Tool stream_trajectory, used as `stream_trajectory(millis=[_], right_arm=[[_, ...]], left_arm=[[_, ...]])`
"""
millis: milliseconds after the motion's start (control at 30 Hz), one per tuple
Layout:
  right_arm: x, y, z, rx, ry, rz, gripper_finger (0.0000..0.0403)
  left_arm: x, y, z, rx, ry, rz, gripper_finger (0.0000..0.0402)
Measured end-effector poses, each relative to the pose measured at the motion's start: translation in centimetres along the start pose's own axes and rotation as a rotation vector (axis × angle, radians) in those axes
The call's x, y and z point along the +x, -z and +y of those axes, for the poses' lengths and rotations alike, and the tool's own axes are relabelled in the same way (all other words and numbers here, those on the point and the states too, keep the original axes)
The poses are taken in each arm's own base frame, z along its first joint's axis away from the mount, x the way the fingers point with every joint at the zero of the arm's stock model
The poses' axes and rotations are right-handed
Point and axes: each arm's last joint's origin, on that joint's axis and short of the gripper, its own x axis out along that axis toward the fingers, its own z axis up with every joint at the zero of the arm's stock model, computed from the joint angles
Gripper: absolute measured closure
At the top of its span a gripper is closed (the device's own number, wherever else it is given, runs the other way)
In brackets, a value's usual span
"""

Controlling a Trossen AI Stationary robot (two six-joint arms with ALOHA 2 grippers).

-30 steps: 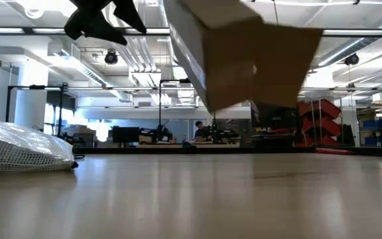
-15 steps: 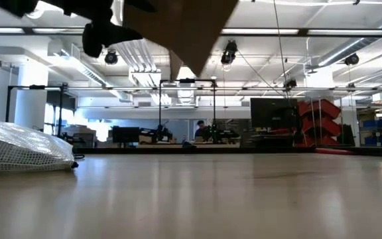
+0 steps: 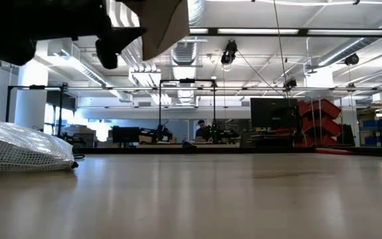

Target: Unpack boxes

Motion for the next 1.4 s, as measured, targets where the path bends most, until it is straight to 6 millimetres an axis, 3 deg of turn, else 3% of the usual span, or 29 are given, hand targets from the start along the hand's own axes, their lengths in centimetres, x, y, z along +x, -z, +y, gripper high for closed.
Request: stream_trajectory(millis=[333,667,967,1067,1267,1400], right_arm=[[0.4,0.6,1.2,0.091,-0.061,-0.024,0.0403],[0.6,0.9,1.8,0.136,-0.073,-0.02,0.0403],[0.6,1.2,1.4,0.145,-0.052,0.0,0.0403],[0.6,1.3,1.3,0.151,-0.059,0.01,0.0403],[0.5,1.6,1.0,0.185,-0.043,0.109,0.0403],[0.4,2.0,0.6,0.216,-0.009,0.201,0.0403]], left_arm=[[0.7,0.0,0.6,0.172,0.025,0.003,0.0127],[0.6,-0.7,0.3,0.23,0.045,-0.018,0.0127],[1.8,-2.1,-1.8,0.182,0.301,-0.035,0.0133],[2.3,-2.3,-2.5,0.172,0.354,-0.044,0.0178],[1.8,-1.8,-2.3,0.148,0.431,0.023,0.0375],[0.8,-1.1,-1.7,0.073,0.431,0.096,0.0397]])
